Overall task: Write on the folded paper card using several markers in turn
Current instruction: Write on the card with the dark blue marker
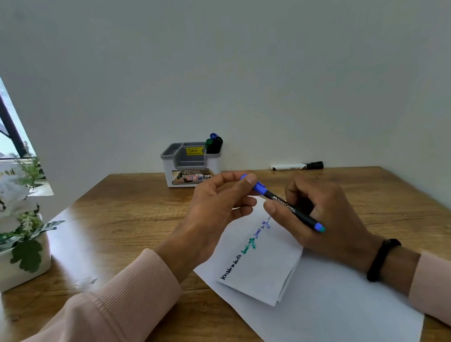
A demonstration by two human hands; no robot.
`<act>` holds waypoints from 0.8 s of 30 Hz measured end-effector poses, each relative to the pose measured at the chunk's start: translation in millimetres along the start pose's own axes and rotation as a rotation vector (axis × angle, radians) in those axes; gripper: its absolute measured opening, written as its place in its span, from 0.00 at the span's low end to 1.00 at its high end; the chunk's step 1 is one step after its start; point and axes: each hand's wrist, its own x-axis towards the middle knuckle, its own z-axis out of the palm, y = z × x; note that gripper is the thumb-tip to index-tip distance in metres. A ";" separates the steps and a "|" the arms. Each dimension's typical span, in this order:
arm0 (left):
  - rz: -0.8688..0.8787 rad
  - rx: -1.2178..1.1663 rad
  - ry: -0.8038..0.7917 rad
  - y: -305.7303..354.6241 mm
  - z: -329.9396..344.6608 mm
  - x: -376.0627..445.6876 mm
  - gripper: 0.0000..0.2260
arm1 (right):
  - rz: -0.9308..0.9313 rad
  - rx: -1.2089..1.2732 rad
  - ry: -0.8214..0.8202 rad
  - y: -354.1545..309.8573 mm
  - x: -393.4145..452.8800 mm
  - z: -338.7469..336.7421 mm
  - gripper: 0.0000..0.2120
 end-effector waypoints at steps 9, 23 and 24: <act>0.039 -0.083 0.113 5.8 -12.5 7.5 0.15 | 0.064 -0.014 0.052 5.3 1.5 6.9 0.15; 0.517 0.277 0.426 36.7 -43.4 15.4 0.10 | 0.013 -0.148 -0.039 20.0 0.0 13.0 0.16; 0.579 0.326 0.496 39.6 -49.4 16.6 0.10 | 0.021 -0.155 -0.063 18.7 -0.2 12.5 0.15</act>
